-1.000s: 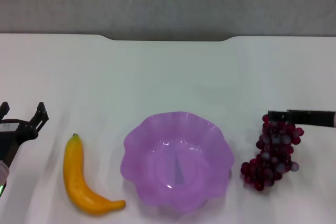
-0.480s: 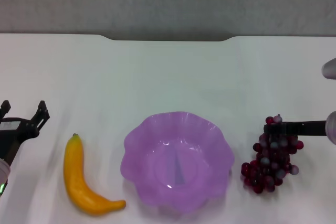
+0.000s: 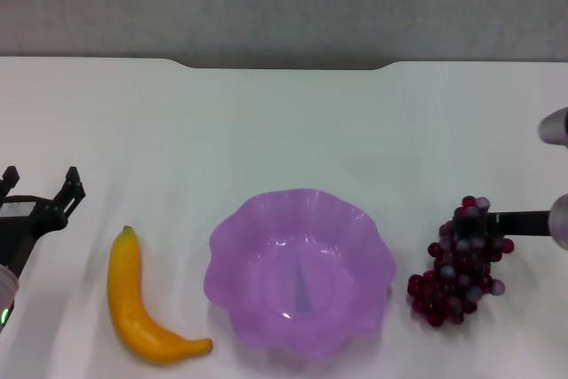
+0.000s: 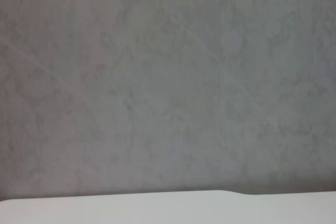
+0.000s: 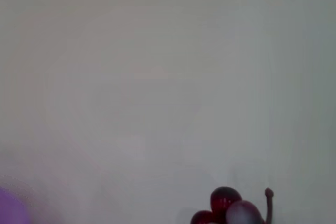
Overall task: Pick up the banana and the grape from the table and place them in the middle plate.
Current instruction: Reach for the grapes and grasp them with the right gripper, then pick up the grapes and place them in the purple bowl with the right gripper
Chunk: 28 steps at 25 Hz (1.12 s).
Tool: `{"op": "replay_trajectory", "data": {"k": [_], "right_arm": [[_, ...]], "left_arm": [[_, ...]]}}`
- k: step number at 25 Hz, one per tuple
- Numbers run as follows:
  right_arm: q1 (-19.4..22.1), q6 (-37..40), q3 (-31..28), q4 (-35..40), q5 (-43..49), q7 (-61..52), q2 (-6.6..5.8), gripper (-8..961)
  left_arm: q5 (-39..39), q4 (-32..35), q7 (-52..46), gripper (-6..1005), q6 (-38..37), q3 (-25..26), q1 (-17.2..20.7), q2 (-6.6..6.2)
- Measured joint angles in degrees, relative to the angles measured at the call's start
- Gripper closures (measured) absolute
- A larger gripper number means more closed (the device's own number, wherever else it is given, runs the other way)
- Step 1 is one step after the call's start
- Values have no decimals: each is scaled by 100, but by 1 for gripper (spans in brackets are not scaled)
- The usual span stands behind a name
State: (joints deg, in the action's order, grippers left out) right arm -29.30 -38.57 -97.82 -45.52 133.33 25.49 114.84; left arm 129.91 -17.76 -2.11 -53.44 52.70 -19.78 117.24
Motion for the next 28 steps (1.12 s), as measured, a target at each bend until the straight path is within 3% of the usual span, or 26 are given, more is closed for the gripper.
{"op": "replay_trajectory", "data": {"k": [16,19,28], "right_arm": [[-32,817,969,142,-323,48,20,225],[6,905,1045,142,-305,48,19,386],[192,1381,1279,152,-277,62,19,435]], "left_arm": [[8,-79,88,106,-12,-24,-10,0],[9,-79,88,106,-19,-16,0,0],[9,-79,88,105,-22,-5,8,0]]}}
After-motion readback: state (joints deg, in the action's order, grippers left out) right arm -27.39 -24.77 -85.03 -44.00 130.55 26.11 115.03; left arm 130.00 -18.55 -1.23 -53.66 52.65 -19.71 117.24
